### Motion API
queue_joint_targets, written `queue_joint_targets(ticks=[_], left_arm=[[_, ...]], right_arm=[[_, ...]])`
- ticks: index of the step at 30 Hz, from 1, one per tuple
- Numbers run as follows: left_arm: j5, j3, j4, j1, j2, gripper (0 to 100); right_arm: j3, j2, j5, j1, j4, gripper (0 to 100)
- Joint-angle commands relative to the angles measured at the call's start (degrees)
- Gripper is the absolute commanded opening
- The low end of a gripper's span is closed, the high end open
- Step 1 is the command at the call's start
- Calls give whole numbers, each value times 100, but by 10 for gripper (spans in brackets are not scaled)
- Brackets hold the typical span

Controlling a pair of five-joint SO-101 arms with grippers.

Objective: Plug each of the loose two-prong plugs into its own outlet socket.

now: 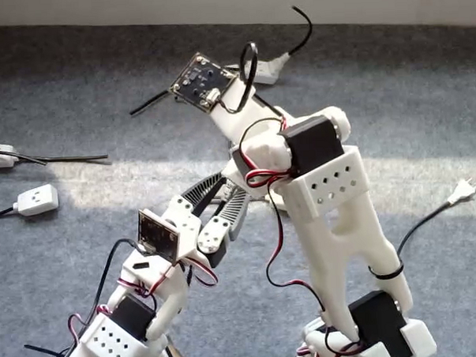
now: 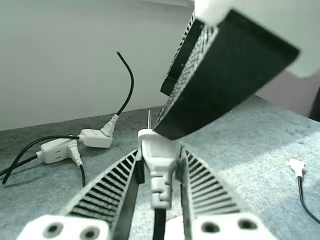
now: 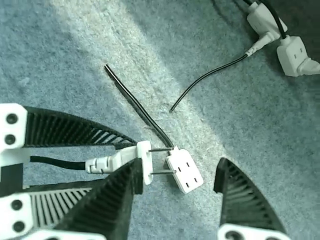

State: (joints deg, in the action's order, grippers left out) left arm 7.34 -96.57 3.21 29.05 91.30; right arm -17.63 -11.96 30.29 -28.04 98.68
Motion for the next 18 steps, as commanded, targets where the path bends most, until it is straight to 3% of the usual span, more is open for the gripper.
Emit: queue_joint_targets(ticks=[1, 8, 18], left_arm=[[-44, -92, -26, -57, 66, 6], [-44, -92, -26, -66, 66, 6], [-44, -92, -26, -66, 22, 6]], right_arm=[[119, 110, 79, 453, -119, 217], [435, 233, 70, 532, -400, 217], [-1112, -233, 70, 391, 242, 217]])
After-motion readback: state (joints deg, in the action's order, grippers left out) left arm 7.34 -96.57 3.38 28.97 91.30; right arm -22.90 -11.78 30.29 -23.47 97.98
